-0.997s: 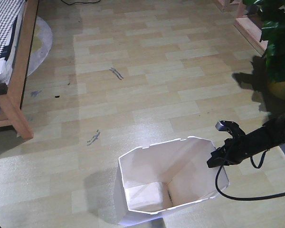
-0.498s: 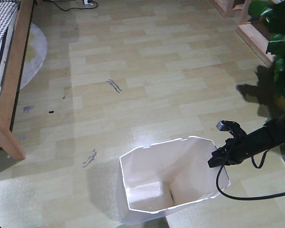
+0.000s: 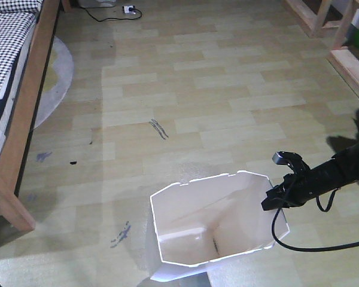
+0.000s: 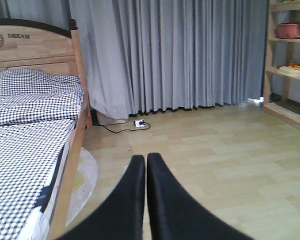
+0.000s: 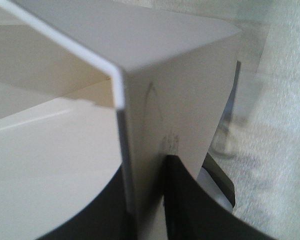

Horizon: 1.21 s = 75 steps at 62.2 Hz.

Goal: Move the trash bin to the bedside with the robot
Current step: 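Hold the bin in the right gripper while the base turns toward the bed, then hold the bin in the right gripper while driving toward the bedside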

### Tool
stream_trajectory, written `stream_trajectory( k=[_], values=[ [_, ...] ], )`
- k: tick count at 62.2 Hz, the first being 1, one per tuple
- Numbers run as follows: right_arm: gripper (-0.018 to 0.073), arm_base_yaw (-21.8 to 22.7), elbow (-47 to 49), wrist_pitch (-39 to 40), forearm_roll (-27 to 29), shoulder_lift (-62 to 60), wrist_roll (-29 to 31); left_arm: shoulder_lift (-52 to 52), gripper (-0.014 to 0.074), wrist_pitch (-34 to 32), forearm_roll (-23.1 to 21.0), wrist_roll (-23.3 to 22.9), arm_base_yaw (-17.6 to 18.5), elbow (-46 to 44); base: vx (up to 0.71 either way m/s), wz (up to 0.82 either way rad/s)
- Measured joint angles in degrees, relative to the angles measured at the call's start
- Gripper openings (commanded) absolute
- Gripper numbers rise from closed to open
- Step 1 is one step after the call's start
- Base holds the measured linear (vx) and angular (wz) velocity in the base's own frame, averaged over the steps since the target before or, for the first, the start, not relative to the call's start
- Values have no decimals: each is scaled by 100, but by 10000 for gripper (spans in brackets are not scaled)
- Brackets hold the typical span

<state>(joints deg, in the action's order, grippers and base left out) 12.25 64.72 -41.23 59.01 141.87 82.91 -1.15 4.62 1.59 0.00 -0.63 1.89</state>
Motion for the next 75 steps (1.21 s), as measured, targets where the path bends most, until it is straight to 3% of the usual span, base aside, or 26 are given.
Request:
stream_trajectory(
  k=[75],
  values=[
    [-4, -1, 0, 0, -19, 0, 5, 0, -6, 0, 0, 0, 0, 0, 33, 7]
  ],
)
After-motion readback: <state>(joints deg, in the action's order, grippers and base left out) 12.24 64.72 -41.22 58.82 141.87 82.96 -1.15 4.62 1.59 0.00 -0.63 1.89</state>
